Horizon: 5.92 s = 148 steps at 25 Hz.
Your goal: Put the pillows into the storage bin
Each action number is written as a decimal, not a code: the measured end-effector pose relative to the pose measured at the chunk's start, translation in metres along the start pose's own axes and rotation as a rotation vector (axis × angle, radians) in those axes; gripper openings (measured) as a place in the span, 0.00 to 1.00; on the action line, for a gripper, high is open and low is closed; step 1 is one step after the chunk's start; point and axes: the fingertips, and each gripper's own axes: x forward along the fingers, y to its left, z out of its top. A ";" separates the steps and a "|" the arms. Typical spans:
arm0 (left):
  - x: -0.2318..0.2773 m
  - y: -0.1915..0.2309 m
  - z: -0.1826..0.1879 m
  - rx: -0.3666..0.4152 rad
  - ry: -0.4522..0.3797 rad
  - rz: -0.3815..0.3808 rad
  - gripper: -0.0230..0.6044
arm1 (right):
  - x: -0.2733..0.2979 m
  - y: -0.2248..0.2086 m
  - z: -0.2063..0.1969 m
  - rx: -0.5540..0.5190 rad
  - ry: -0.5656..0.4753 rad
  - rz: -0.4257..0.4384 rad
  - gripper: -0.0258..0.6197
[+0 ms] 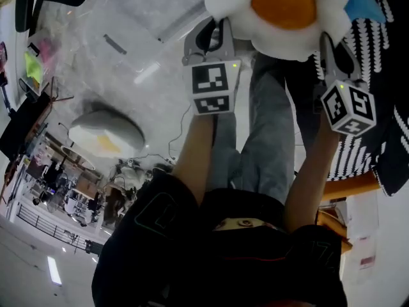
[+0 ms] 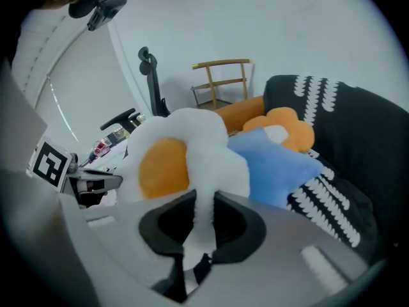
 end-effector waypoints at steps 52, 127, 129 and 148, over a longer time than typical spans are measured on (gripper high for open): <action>0.063 0.130 -0.049 -0.035 0.134 -0.175 0.07 | 0.152 0.136 -0.015 -0.014 0.099 -0.057 0.17; 0.045 0.029 -0.100 0.063 0.517 -0.167 0.40 | 0.113 0.122 -0.074 -0.424 0.494 0.243 0.43; 0.035 0.057 -0.109 0.020 0.528 -0.147 0.40 | 0.124 0.151 -0.075 -0.450 0.509 0.269 0.43; 0.041 0.218 -0.178 -0.146 0.518 -0.070 0.45 | 0.247 0.282 -0.103 -0.600 0.593 0.385 0.53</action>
